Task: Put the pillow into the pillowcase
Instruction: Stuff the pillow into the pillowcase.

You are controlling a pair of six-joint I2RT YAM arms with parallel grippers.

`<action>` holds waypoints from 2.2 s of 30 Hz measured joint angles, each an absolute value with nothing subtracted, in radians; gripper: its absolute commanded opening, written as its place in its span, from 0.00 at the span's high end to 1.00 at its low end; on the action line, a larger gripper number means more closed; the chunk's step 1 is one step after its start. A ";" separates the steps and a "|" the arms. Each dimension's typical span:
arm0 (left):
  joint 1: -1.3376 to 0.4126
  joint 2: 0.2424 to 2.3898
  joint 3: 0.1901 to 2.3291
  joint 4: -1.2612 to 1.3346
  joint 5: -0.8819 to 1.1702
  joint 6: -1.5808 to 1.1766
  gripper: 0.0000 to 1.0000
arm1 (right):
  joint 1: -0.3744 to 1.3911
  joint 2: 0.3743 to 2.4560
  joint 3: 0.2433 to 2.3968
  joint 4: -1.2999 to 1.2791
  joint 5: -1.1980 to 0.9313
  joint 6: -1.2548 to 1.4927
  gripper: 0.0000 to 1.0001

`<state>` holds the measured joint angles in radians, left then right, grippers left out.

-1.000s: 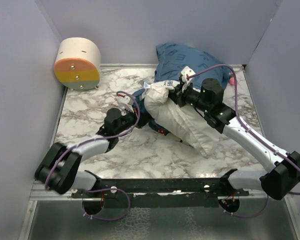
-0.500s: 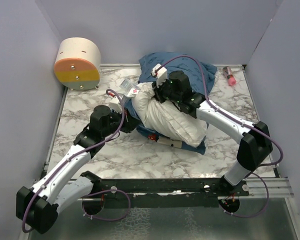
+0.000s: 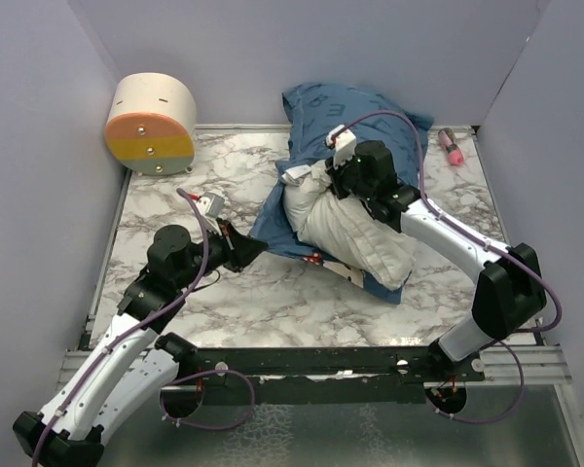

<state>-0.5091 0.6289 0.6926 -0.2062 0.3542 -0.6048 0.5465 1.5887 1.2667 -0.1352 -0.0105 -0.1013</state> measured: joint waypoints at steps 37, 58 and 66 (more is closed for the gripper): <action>-0.508 0.874 0.437 0.045 0.253 -0.687 0.36 | 0.614 1.406 1.063 -0.023 -0.570 -0.064 0.19; -0.537 1.339 0.339 0.463 0.404 -0.802 0.27 | 0.797 1.083 0.877 -0.399 -0.105 -0.014 0.01; -0.545 1.512 0.461 0.598 0.388 -0.839 0.98 | 0.855 1.243 0.775 -0.163 0.354 -0.024 0.42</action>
<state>-0.5453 1.5120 0.4614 0.5983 0.3878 -0.8387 0.8555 1.2427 0.7746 -0.1635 0.3538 -0.0238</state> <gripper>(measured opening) 0.387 0.945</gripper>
